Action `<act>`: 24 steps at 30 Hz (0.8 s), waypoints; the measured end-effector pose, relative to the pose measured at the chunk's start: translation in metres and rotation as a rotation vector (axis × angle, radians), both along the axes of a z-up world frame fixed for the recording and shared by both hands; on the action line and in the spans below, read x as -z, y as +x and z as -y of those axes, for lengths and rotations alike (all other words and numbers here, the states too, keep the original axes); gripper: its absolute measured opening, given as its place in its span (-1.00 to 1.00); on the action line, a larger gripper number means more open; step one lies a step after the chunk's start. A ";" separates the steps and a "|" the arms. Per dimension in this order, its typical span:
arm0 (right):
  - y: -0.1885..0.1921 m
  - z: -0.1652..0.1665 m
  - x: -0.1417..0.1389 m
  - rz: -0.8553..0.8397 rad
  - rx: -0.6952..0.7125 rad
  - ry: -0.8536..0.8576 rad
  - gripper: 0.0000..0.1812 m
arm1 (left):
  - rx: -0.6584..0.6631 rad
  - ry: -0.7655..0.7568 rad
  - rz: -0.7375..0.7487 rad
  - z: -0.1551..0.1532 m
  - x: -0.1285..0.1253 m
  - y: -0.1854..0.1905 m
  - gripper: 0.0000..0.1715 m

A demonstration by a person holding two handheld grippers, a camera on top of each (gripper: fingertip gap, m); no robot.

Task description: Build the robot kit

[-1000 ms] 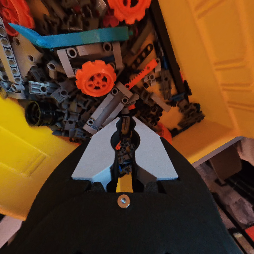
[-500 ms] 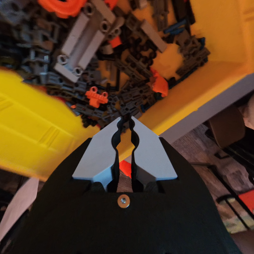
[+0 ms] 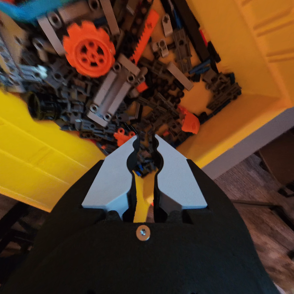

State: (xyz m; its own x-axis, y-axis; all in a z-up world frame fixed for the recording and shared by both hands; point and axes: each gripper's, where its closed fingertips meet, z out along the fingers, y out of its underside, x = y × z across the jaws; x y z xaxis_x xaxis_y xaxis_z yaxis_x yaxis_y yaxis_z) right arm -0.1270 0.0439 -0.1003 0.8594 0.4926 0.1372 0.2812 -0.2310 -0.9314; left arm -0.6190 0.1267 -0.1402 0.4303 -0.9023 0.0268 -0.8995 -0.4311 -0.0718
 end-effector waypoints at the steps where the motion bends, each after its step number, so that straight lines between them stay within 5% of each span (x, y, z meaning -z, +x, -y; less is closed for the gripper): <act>1: 0.000 0.000 0.000 0.000 -0.001 0.001 -0.74 | -0.014 -0.053 -0.022 0.009 0.000 -0.007 -0.89; 5: -0.002 0.000 -0.002 -0.009 -0.008 0.007 -0.74 | -0.031 -0.050 -0.107 0.011 0.010 -0.031 -0.96; 13: -0.003 -0.002 0.004 0.001 -0.011 -0.017 -0.74 | -0.032 -0.037 -0.051 0.007 0.022 -0.015 -0.90; 17: -0.002 -0.002 0.006 0.011 -0.004 -0.021 -0.74 | -0.020 -0.033 0.001 0.000 0.017 0.003 -0.86; 24: -0.001 -0.003 0.005 0.008 -0.005 -0.021 -0.74 | -0.079 -0.025 -0.047 -0.003 0.001 -0.026 -0.88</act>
State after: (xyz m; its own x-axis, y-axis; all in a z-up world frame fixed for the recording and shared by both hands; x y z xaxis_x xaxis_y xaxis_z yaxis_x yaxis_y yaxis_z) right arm -0.1283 0.0466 -0.1057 0.8557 0.4998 0.1340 0.2902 -0.2491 -0.9240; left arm -0.6448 0.1299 -0.1409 0.5016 -0.8647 0.0271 -0.8646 -0.5021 -0.0180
